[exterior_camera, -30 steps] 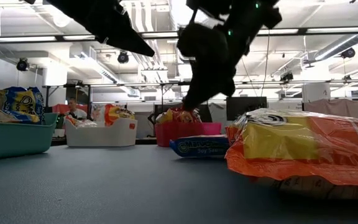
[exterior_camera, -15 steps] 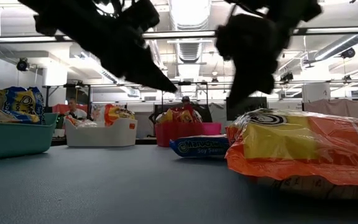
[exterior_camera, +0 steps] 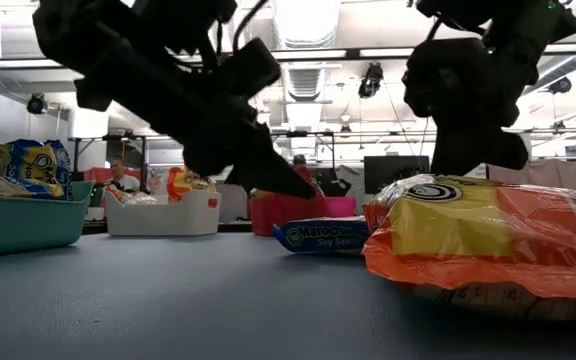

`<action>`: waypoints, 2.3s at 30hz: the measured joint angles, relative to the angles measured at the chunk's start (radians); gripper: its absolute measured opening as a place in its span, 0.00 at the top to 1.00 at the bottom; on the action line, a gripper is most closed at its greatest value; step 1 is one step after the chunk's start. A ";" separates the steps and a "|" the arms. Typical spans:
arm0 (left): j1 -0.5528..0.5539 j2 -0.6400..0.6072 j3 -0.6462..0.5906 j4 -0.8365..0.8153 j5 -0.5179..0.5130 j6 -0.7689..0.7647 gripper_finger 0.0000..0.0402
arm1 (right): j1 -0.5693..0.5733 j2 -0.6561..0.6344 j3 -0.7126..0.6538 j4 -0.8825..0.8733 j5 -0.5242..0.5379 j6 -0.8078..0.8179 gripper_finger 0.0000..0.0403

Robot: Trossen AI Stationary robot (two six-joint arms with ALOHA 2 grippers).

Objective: Sort Maruchan noodles
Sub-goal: Put the blue noodle pack into the green bin

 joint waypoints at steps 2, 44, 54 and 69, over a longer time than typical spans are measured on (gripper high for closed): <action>0.003 0.019 0.000 0.009 0.036 0.000 0.83 | 0.000 -0.004 -0.001 0.004 -0.001 0.029 0.98; 0.018 0.088 -0.067 0.013 0.066 -0.113 0.83 | 0.039 0.015 -0.157 0.529 0.016 0.072 0.23; 0.018 0.089 -0.067 0.027 0.066 -0.112 0.83 | 0.039 0.070 -0.149 0.620 0.028 0.048 0.27; 0.019 0.090 -0.068 0.047 0.066 -0.115 0.83 | 0.030 0.249 0.030 0.474 0.040 -0.004 0.43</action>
